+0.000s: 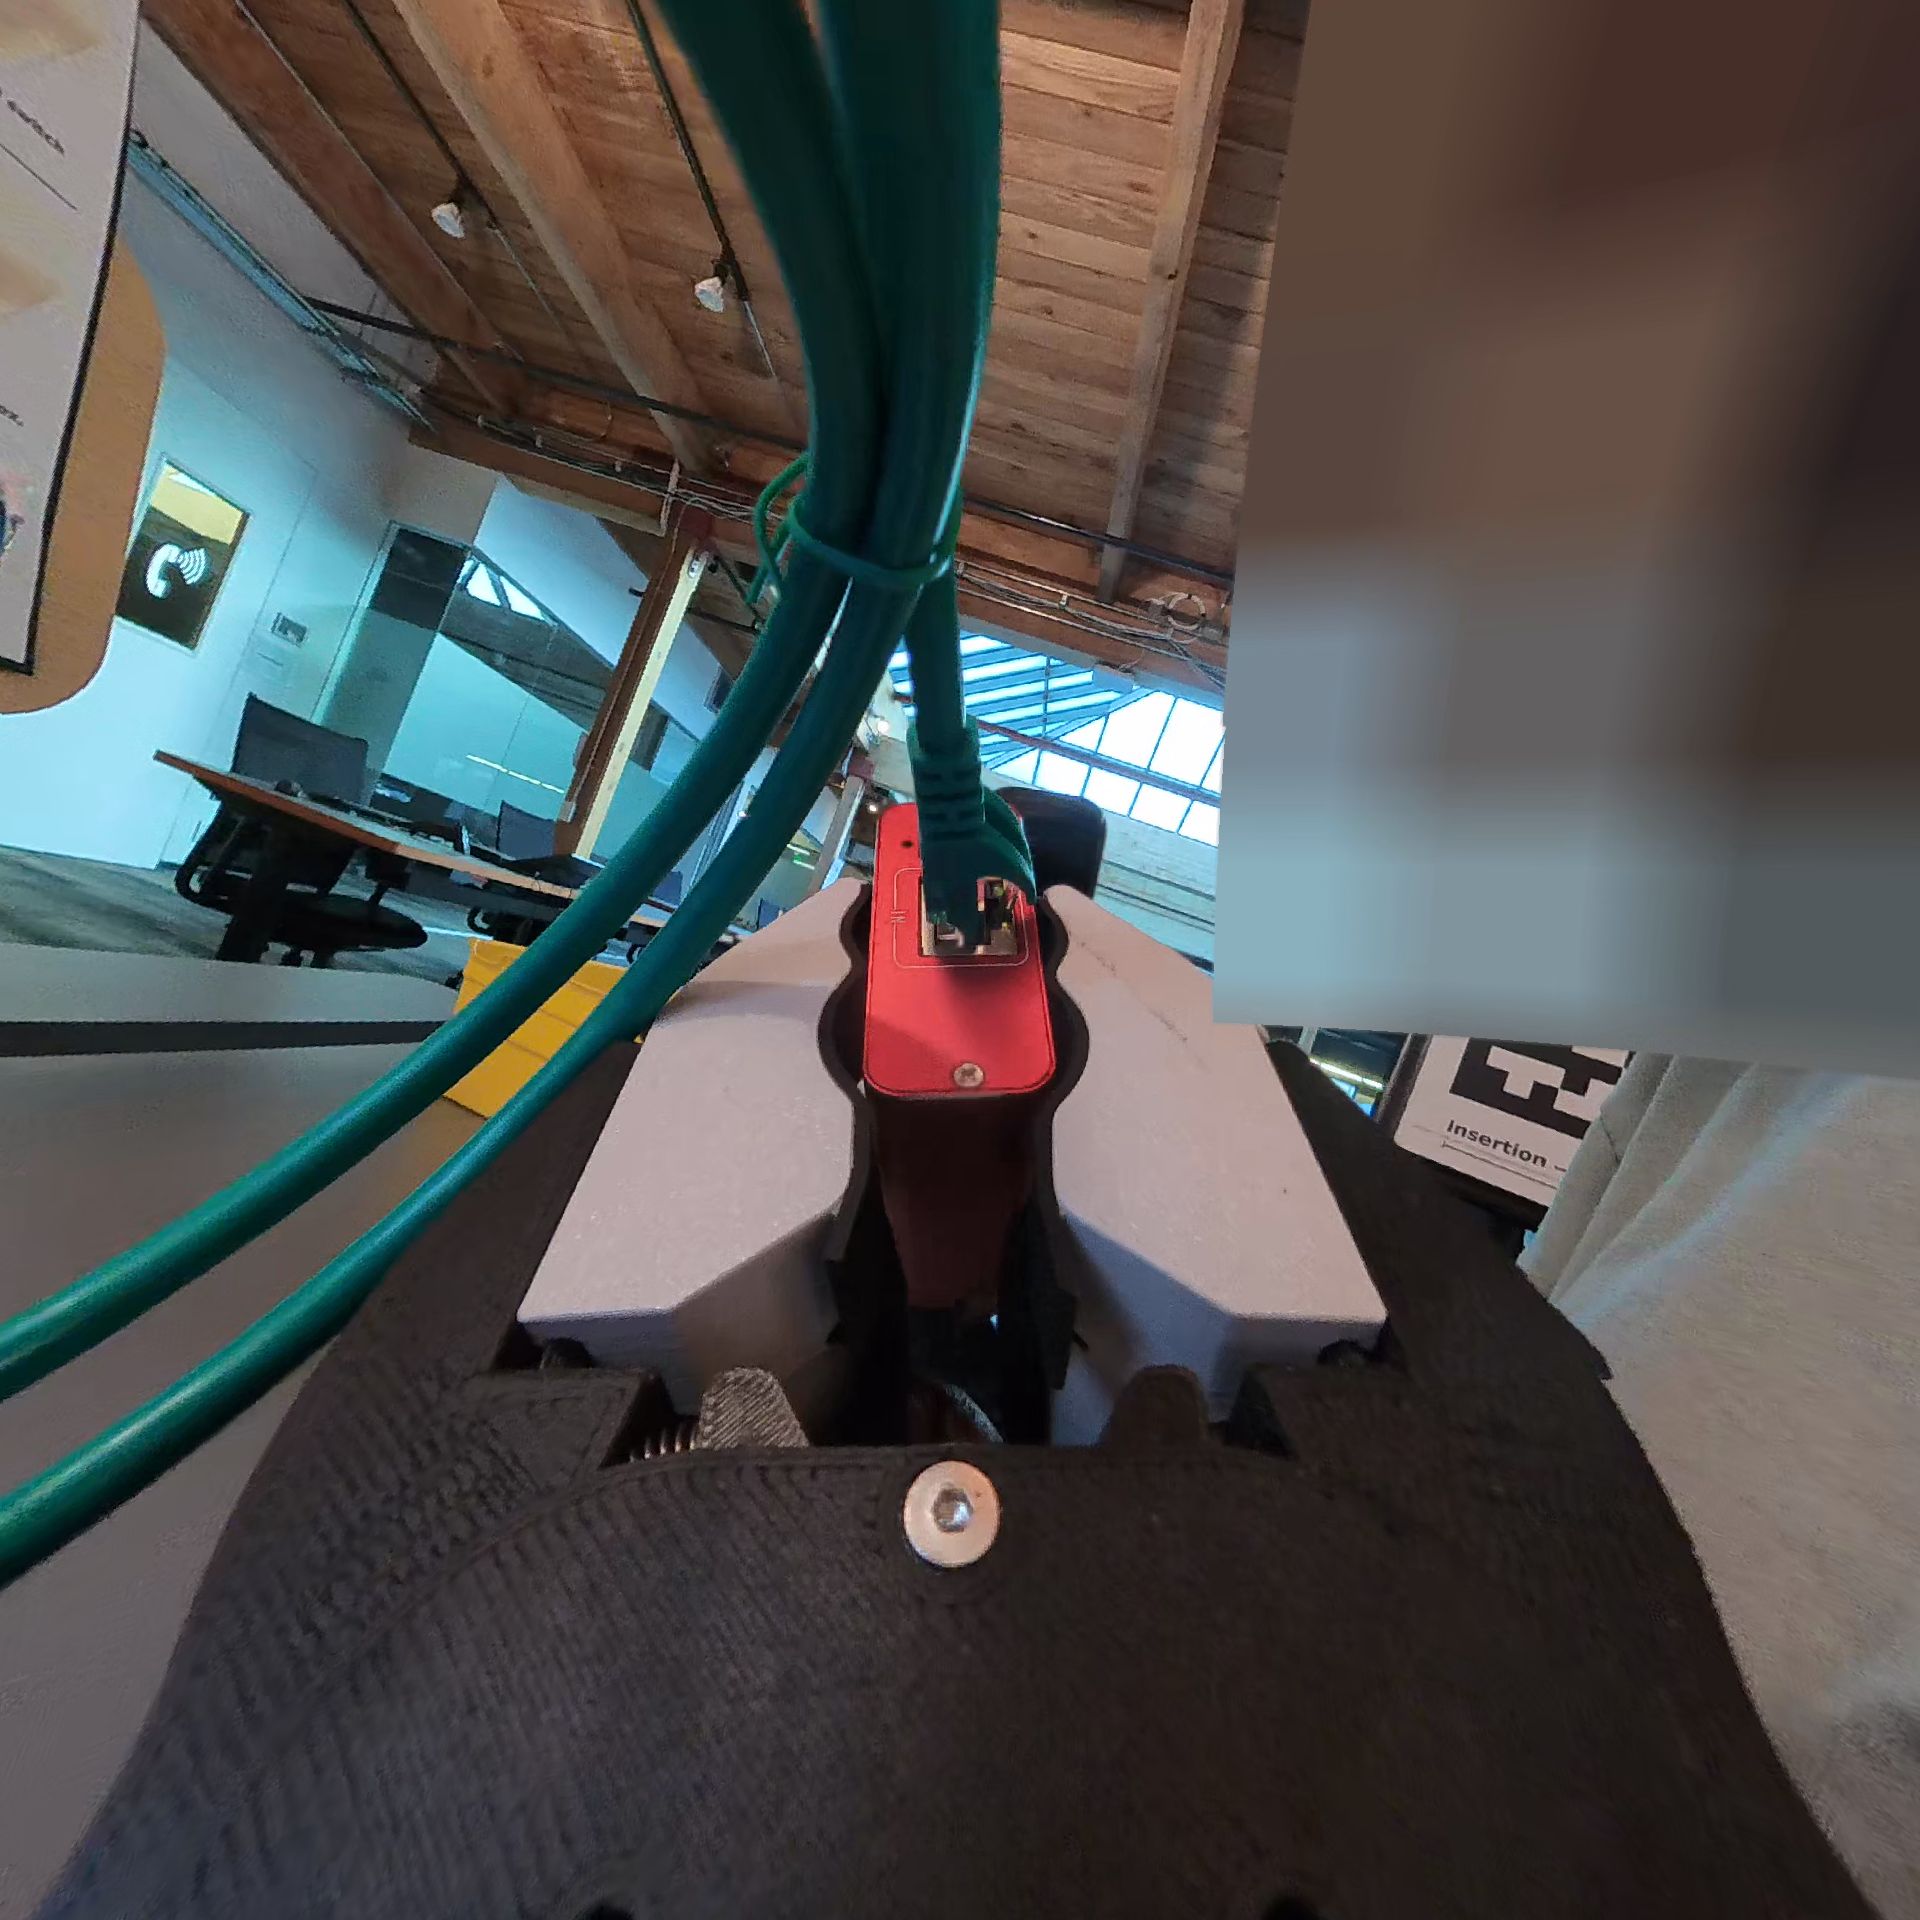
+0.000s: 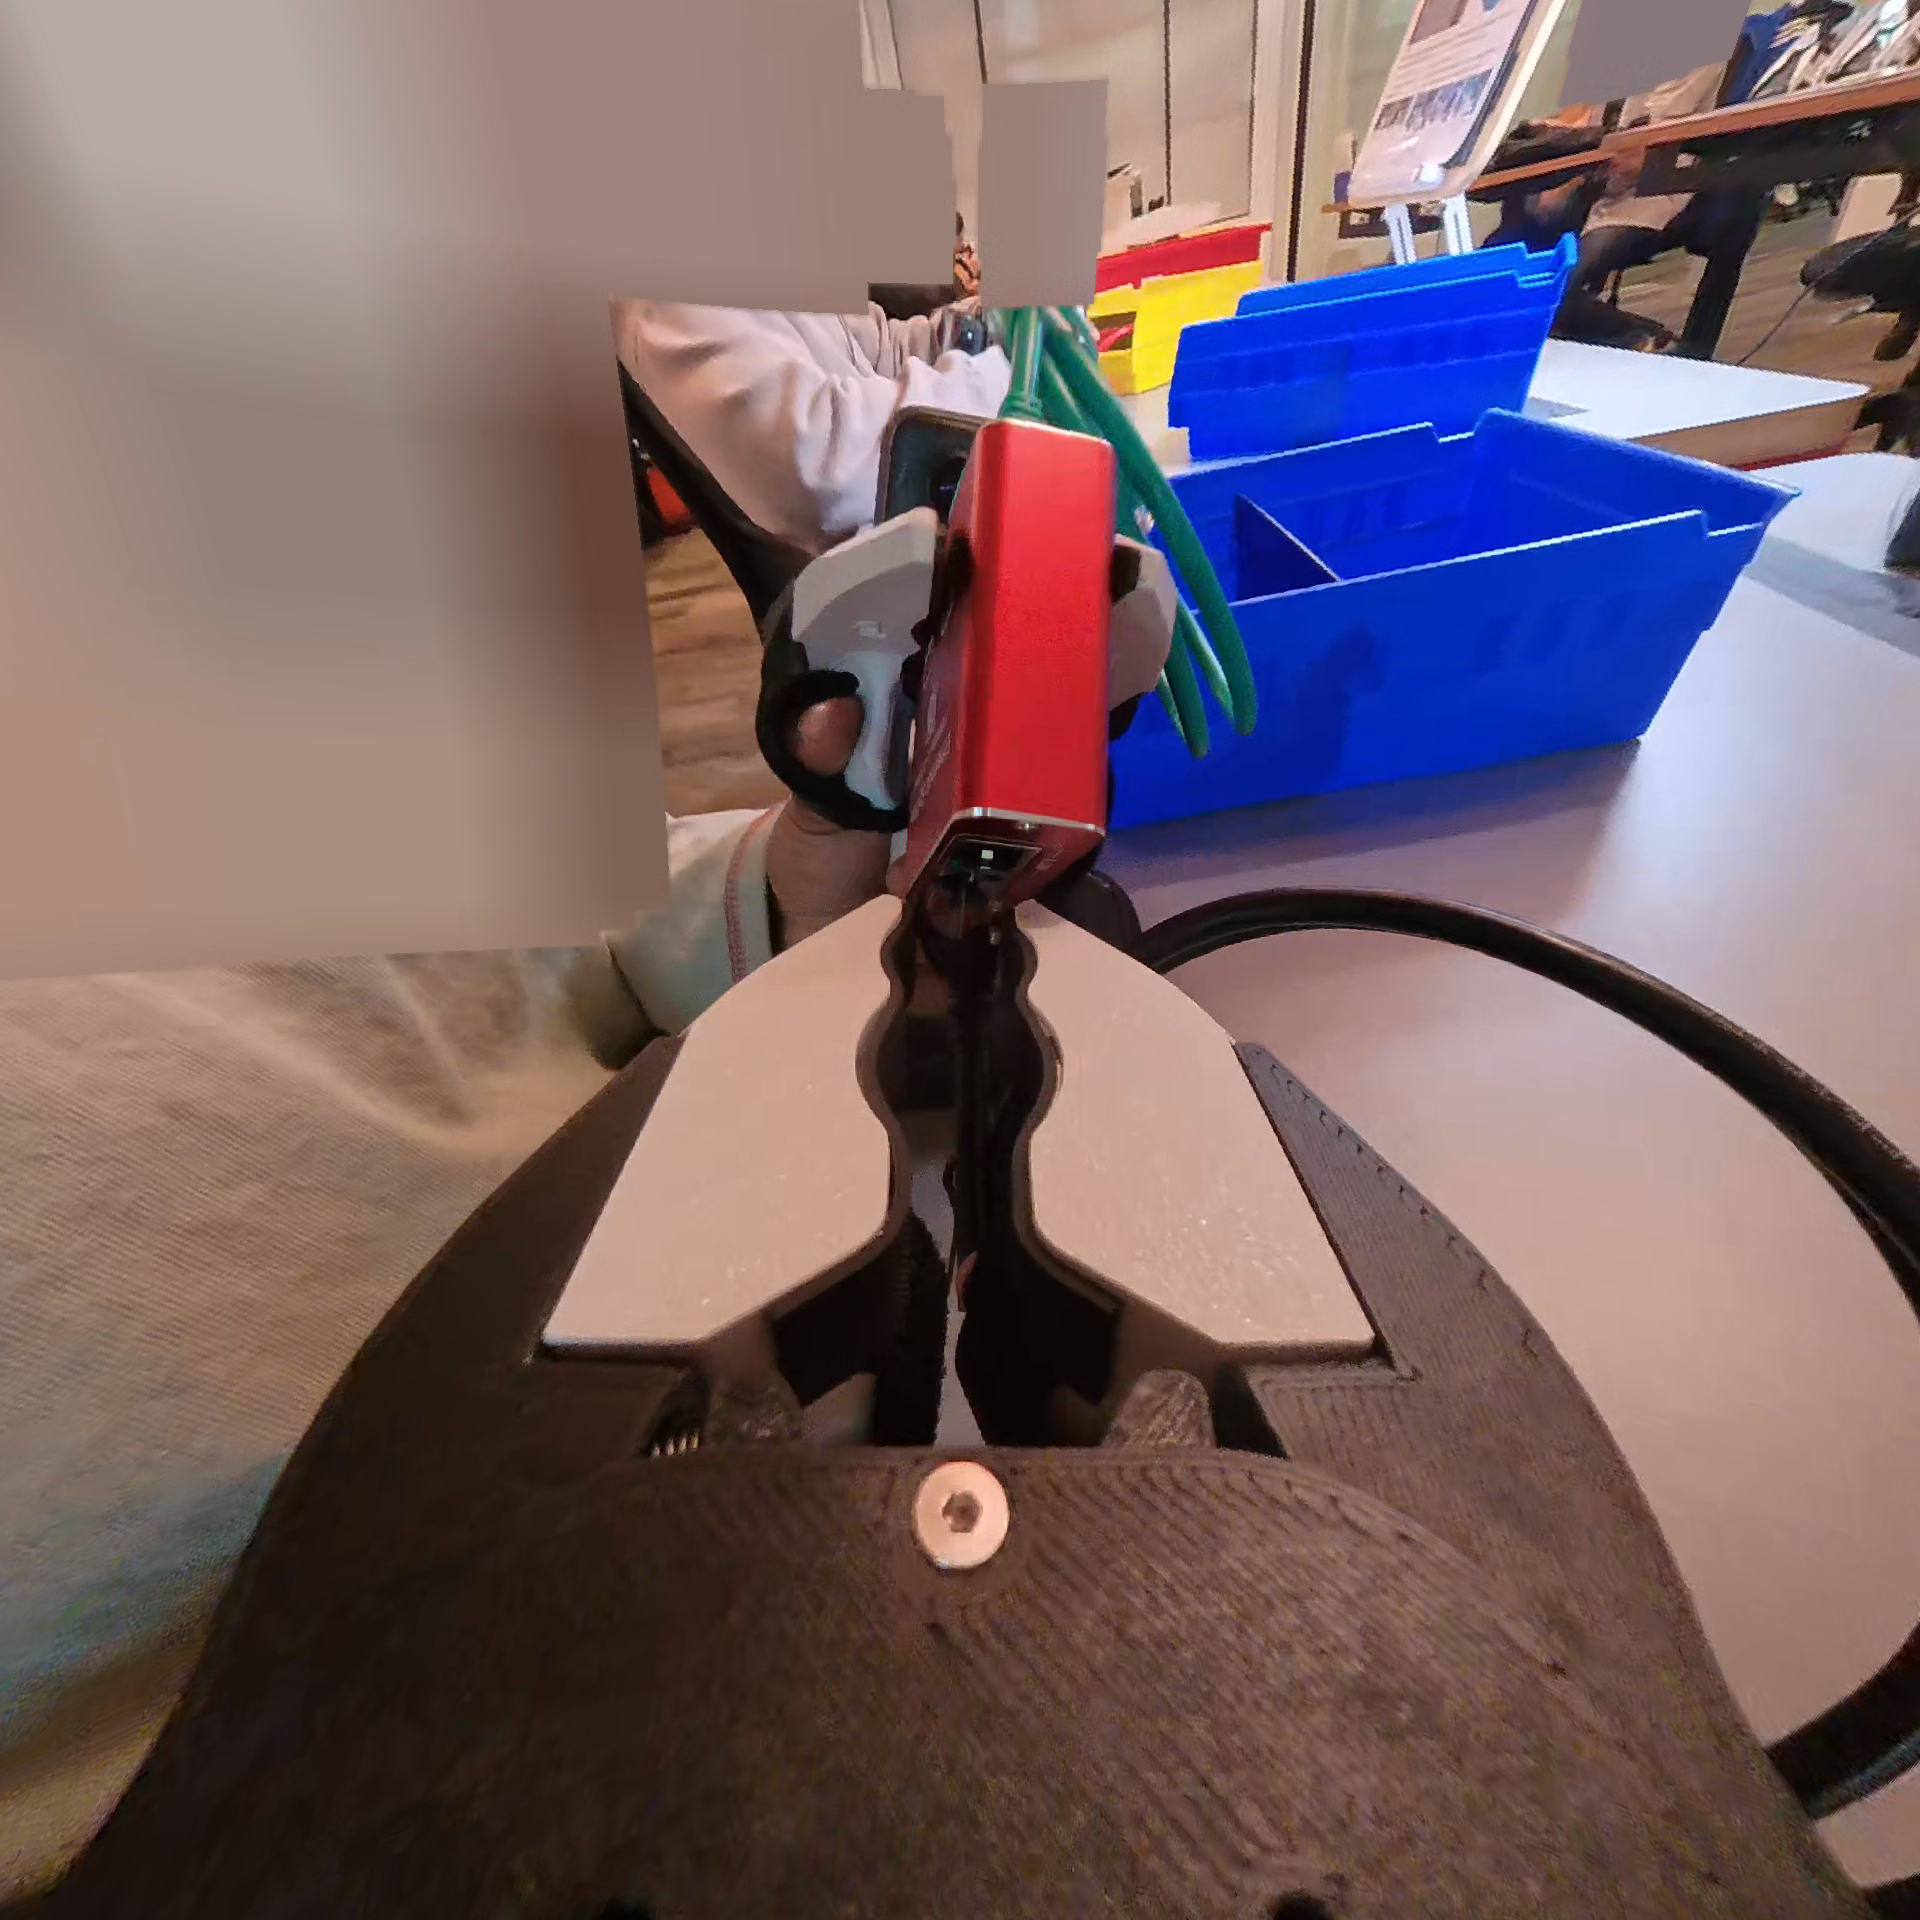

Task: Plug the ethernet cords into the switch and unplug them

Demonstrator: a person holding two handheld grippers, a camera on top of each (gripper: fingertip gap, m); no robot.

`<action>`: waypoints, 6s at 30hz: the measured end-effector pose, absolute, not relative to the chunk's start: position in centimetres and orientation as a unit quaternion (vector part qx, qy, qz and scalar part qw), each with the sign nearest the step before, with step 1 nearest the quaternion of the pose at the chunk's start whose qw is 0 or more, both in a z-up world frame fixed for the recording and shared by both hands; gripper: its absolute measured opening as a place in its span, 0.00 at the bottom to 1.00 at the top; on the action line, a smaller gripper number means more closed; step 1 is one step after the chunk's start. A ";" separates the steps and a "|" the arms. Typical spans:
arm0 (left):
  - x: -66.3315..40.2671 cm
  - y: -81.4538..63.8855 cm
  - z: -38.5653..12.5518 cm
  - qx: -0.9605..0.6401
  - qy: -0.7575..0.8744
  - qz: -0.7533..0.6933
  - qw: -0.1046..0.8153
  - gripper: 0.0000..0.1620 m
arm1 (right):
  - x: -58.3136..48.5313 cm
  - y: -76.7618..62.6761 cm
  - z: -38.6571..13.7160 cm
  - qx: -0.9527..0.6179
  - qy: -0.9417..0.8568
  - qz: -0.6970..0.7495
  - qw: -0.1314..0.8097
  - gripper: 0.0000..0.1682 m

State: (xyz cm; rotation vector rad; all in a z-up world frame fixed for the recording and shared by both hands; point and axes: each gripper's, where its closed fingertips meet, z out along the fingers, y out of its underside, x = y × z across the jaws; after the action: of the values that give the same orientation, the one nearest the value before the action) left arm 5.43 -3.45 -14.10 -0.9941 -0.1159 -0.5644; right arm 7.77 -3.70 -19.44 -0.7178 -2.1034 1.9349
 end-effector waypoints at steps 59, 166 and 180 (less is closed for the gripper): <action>7.3 -4.7 -12.8 -0.472 0.028 -0.182 0.862 0.17 | 7.7 -4.3 -16.5 -0.304 -0.651 0.632 0.291 0.07; 11.1 0.8 -24.2 -0.764 0.074 -0.258 0.587 0.19 | 8.5 -1.9 -19.9 -0.194 -0.694 0.630 0.289 0.08; 9.2 0.8 -22.6 -0.728 0.013 -0.245 0.640 0.18 | 8.2 2.1 -16.0 -0.265 -0.506 0.768 0.289 0.08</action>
State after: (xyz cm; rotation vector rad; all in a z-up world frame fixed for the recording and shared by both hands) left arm 9.18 0.83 -22.60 -1.6612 0.0307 -0.5583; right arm 8.25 2.12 -16.04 -0.7074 -1.3503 2.0495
